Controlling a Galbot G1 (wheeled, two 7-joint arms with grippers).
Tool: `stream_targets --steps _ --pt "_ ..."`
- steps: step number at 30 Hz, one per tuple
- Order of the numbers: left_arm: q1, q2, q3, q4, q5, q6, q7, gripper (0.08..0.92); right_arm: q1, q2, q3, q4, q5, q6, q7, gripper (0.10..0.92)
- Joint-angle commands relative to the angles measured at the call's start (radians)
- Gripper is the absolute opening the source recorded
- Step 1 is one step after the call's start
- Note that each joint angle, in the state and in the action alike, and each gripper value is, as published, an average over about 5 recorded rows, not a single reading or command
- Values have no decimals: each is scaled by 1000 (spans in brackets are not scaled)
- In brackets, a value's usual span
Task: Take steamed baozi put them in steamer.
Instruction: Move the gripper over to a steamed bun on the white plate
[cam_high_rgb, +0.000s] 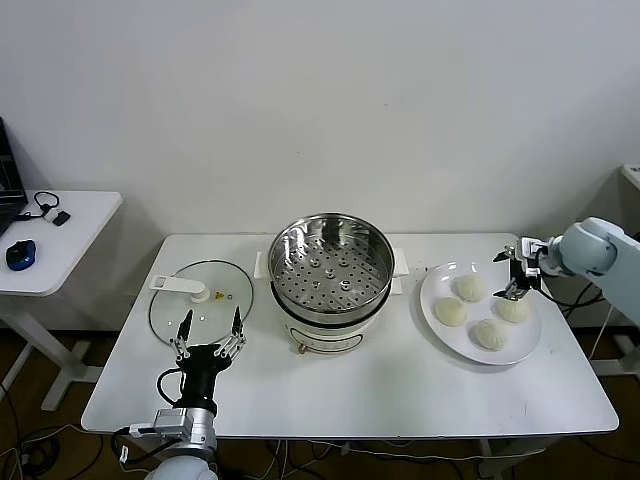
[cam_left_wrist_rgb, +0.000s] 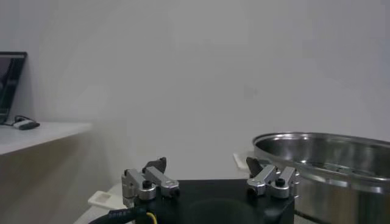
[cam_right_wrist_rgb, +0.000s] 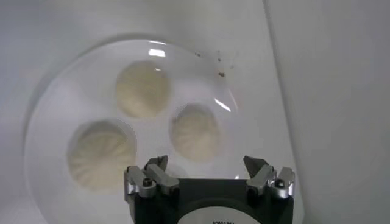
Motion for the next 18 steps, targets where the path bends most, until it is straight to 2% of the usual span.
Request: stream_targets --steps 1,7,18 --pt "-3 3 -3 17 -16 -3 2 823 173 203 -220 -303 45 82 -94 823" --pt "-5 8 -12 26 -24 -6 3 823 167 334 -218 -466 57 151 -137 823" --pt "-7 13 -23 32 -36 -4 7 823 128 407 -218 -575 41 217 -203 823"
